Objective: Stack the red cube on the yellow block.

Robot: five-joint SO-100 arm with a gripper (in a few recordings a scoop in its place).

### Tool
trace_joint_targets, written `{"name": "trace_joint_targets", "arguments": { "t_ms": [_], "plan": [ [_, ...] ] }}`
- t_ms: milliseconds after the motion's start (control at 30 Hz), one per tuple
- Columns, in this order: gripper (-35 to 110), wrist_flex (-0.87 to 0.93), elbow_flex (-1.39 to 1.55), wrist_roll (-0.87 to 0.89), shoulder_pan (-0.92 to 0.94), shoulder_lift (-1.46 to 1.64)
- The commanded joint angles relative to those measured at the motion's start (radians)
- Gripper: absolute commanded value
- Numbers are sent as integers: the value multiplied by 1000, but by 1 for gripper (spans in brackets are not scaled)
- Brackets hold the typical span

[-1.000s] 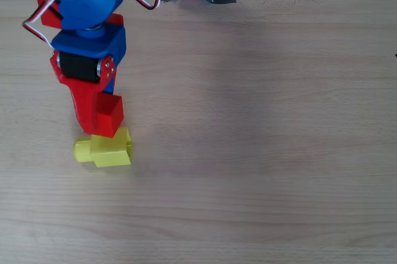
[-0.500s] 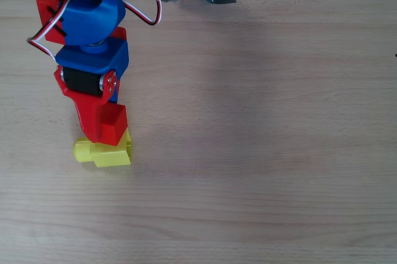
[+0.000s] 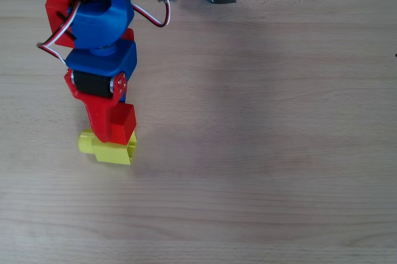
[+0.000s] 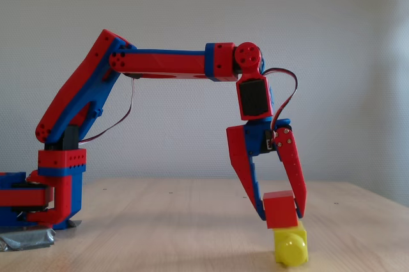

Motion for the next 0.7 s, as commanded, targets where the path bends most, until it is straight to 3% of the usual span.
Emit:
{"name": "trace_joint_targets", "arguments": {
  "t_ms": [0,667],
  "plan": [
    [11,23,-78,2,20,49],
    [18,46,-106,89,11,35]
  ]
}}
